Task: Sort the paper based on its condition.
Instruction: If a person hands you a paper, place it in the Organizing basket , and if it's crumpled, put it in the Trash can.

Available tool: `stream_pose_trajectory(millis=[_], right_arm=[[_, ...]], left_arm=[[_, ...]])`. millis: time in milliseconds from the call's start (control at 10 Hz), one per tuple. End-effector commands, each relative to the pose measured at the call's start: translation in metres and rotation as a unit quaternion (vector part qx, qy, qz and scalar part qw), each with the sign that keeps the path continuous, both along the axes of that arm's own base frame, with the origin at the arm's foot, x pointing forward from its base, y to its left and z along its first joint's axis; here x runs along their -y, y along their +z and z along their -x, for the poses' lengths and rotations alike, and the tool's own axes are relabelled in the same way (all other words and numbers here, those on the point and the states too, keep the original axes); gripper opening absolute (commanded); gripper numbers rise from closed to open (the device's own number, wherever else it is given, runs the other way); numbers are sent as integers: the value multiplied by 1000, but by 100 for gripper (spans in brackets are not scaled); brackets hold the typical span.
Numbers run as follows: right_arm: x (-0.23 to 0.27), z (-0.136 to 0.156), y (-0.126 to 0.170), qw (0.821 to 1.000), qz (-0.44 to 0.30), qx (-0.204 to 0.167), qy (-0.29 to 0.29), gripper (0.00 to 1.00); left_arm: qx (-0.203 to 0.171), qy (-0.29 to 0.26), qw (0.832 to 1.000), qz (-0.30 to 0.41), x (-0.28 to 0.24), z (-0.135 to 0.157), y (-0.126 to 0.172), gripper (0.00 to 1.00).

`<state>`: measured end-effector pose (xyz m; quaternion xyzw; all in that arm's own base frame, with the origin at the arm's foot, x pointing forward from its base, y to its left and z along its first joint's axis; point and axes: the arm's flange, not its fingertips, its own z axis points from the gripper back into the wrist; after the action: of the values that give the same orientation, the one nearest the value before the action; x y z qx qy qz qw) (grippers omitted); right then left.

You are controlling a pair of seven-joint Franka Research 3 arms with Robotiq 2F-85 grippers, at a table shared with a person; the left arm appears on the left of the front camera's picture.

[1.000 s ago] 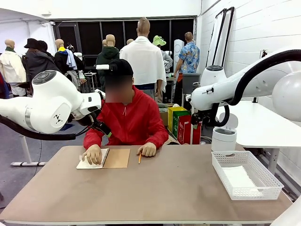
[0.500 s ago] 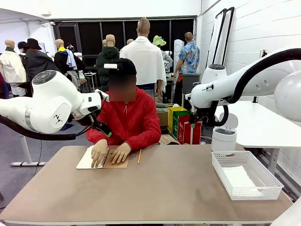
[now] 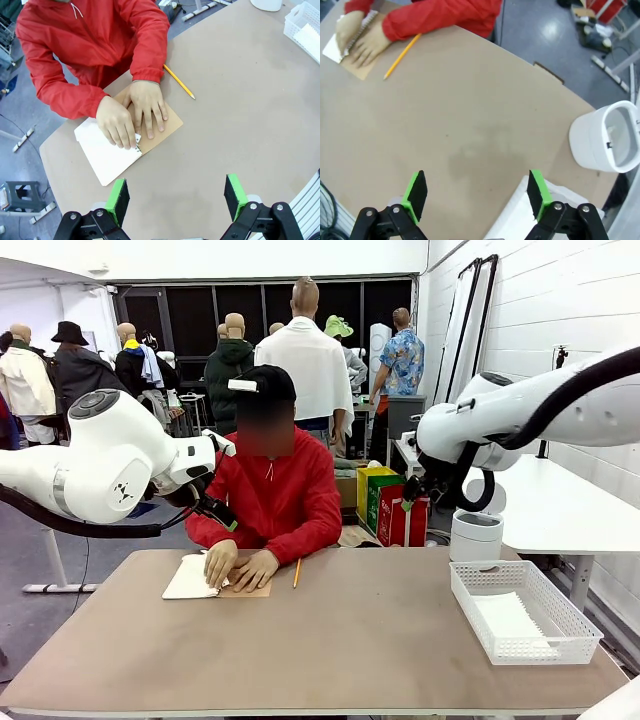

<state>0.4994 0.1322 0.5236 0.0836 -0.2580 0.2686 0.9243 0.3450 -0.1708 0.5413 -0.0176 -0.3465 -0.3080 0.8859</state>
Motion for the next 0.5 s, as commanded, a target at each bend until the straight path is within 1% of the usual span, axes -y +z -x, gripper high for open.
stream_pose_trajectory(millis=[0, 200, 400], right_arm=[[9, 34, -10, 999, -23, 30, 33, 100], [9, 58, -16, 997, -27, 44, 53, 100], [5, 69, -25, 995, -37, 42, 82, 100]], left_arm=[[-2, 0, 1000, 2, -1, 0, -1, 100], [-2, 0, 1000, 2, -1, 0, -1, 100], [-2, 0, 1000, 2, -1, 0, -1, 100]])
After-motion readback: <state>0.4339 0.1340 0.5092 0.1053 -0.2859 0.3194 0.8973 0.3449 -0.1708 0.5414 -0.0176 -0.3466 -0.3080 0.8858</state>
